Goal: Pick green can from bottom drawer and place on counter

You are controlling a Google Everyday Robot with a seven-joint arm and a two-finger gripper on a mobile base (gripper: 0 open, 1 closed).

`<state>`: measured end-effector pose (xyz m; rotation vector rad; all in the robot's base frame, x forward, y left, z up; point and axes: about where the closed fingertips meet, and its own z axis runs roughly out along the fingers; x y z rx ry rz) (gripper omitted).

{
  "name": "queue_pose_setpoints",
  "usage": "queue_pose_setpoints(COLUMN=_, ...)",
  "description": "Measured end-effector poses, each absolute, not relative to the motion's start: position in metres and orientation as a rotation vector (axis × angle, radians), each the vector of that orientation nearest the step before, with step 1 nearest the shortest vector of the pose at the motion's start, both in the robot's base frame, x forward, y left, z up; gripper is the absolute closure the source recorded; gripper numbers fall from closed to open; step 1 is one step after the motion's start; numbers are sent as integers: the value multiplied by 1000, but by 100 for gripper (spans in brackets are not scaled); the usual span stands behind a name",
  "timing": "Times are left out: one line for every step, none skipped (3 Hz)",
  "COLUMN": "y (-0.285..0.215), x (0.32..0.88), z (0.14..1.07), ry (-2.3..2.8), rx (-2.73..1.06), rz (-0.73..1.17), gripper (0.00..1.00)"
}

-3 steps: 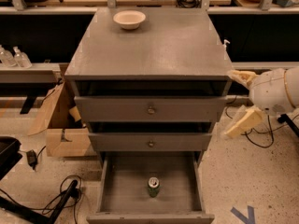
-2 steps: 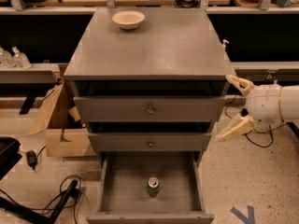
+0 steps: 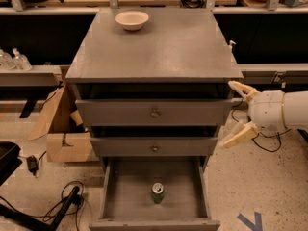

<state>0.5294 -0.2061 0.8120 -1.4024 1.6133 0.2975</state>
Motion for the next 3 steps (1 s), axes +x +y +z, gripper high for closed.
queue_pose_setpoints(y=-194, x=524, z=772, ry=1605, rx=-1353, rz=370, gripper=0)
queue_pose_setpoints(y=-173, x=519, z=660, ry=1557, rx=-1259, rz=531, gripper=0)
queue_pose_setpoints(y=-154, x=518, z=587, ry=1505, rx=-1230, rz=609, gripper=0)
